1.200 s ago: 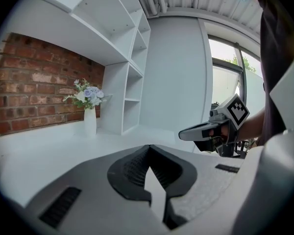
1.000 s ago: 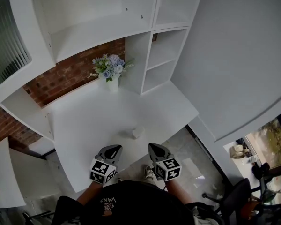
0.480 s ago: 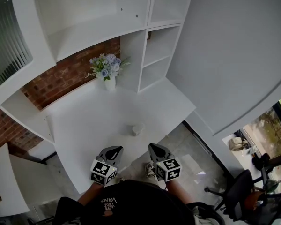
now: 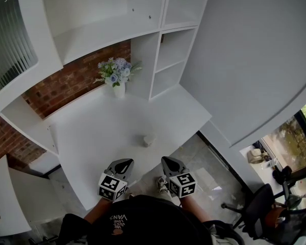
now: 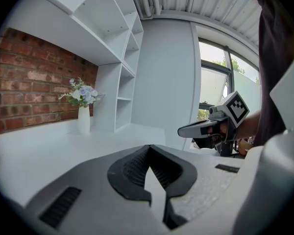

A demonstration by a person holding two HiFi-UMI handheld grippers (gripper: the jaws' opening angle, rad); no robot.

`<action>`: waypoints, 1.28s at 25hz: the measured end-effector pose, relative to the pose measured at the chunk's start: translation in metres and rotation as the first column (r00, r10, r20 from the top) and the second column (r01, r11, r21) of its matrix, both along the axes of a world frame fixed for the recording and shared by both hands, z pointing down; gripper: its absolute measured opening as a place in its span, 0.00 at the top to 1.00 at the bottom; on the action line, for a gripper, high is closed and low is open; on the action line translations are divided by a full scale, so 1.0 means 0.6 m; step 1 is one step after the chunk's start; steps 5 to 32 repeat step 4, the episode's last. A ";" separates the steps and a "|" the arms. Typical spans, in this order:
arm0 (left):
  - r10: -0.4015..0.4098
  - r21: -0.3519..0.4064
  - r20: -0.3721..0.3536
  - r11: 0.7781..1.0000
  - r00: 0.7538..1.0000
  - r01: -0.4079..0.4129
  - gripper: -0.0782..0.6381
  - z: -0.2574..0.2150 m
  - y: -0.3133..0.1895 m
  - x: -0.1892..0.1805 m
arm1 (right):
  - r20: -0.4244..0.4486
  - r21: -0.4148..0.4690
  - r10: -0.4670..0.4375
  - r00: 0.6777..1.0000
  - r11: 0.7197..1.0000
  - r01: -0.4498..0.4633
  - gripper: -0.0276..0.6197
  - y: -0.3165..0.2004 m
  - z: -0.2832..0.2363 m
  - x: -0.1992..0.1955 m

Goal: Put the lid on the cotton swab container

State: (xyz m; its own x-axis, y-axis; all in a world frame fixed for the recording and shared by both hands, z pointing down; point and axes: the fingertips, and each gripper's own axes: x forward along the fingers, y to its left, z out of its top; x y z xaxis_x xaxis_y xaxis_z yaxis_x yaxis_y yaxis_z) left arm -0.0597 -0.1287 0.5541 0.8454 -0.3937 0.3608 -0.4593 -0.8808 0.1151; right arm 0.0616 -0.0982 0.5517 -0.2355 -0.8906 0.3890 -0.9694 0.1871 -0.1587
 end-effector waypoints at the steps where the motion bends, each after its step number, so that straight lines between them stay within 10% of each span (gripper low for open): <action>1: 0.001 0.000 0.006 1.000 1.000 -0.001 0.88 0.001 0.000 -0.001 | -0.001 0.000 -0.001 1.000 1.000 0.001 0.96 0.000 0.000 -0.001; 32: 0.007 -0.002 0.003 1.000 1.000 -0.007 0.88 0.000 0.003 -0.002 | -0.006 0.003 -0.006 1.000 1.000 0.006 0.96 0.000 0.000 -0.004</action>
